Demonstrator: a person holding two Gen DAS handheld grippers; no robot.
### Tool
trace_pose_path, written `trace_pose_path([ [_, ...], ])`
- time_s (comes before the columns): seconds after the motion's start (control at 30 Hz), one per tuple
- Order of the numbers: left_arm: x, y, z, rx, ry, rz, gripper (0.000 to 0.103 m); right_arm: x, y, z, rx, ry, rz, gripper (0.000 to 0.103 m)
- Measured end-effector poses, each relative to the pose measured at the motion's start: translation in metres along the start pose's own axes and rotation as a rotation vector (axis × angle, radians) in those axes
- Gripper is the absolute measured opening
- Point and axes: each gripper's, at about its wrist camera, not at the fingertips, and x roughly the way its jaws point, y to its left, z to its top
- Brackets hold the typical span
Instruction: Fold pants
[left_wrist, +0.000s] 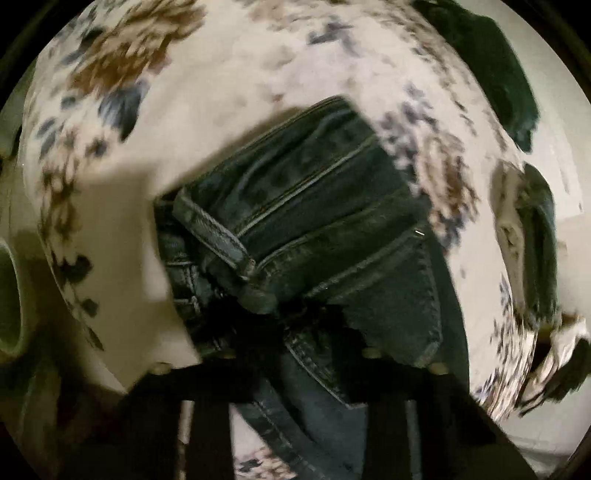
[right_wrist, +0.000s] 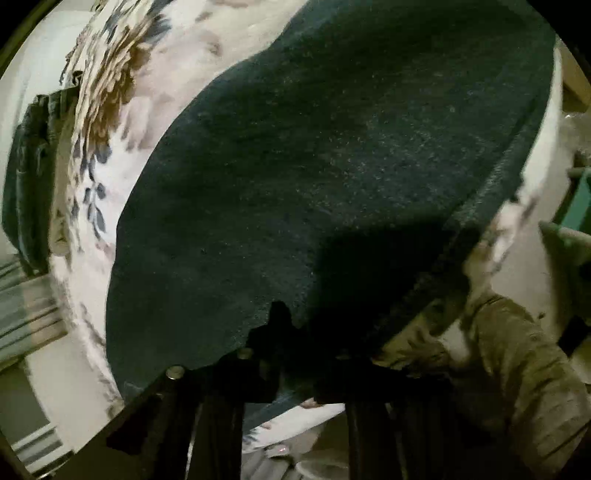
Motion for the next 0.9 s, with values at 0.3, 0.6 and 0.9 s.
trace_pose_path([
  [0.3, -0.022, 0.043, -0.002, -0.034, 0.070, 0.012, 0.006, -0.030, -0.009, -0.024, -0.013, 0.017, -0.075, 0.002],
  [0.6, -0.019, 0.055, 0.001, -0.046, 0.144, 0.021, 0.011, -0.018, -0.001, -0.004, -0.104, 0.160, -0.156, 0.012],
  [0.9, -0.061, 0.046, 0.027, 0.016, -0.013, 0.072, 0.097, -0.014, 0.183, -0.001, -0.582, 0.279, -0.009, 0.053],
])
